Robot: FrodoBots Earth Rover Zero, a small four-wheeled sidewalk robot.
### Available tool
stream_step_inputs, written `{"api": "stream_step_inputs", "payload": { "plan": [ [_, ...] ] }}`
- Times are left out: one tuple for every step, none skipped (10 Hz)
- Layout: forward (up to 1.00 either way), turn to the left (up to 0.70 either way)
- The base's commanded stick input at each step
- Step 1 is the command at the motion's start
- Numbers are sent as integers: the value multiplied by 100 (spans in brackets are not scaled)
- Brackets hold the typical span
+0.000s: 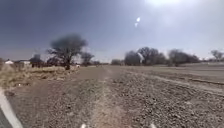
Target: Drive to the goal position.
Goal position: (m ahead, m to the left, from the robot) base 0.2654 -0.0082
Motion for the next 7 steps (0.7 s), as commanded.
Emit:
{"api": "stream_step_inputs", "payload": {
  "plan": [
    [70,0],
    [70,0],
    [70,0],
    [70,0],
    [70,0],
    [70,0],
    [70,0]
  ]
}}
